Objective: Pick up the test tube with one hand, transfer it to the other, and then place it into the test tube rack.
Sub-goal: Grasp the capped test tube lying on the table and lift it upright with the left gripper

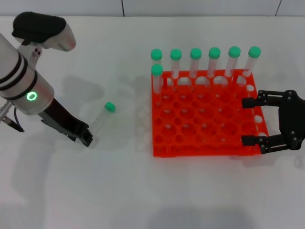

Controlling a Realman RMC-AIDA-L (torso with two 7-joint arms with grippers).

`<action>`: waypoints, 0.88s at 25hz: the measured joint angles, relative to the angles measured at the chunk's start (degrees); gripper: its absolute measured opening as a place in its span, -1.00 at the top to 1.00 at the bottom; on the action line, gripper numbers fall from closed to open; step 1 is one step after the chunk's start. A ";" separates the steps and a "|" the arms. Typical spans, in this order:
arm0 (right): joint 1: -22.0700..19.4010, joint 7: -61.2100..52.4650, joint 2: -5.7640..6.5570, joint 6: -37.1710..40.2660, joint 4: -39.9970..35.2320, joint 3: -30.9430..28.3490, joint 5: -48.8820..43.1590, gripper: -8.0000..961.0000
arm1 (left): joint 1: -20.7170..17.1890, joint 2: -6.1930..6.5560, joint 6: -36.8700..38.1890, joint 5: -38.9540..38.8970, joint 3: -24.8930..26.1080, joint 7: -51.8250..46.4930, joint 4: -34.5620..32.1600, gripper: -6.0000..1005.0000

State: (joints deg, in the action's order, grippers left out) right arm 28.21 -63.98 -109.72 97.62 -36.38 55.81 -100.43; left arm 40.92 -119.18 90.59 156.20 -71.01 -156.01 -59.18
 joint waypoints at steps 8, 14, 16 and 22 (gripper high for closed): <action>0.00 0.00 0.04 -0.10 0.00 0.00 0.07 -0.79 | 0.13 0.01 -2.18 0.11 -0.05 -0.03 1.72 0.24; 0.00 0.23 -0.05 -0.43 0.00 0.00 0.07 -0.78 | 0.30 0.01 -3.42 0.15 -0.10 -0.05 2.57 0.29; 0.00 0.31 -0.08 -0.46 0.00 -0.01 0.07 -0.78 | 0.49 0.01 -3.83 0.16 -0.09 -0.12 2.98 0.30; 0.00 0.40 -0.19 -0.51 0.01 -0.79 0.11 -0.78 | 0.86 0.01 -4.65 0.17 -0.10 0.01 3.70 0.42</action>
State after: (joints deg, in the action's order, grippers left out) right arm 28.21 -63.58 -109.91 97.11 -36.38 55.01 -100.33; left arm 41.78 -119.17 85.95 156.37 -71.11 -156.01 -55.48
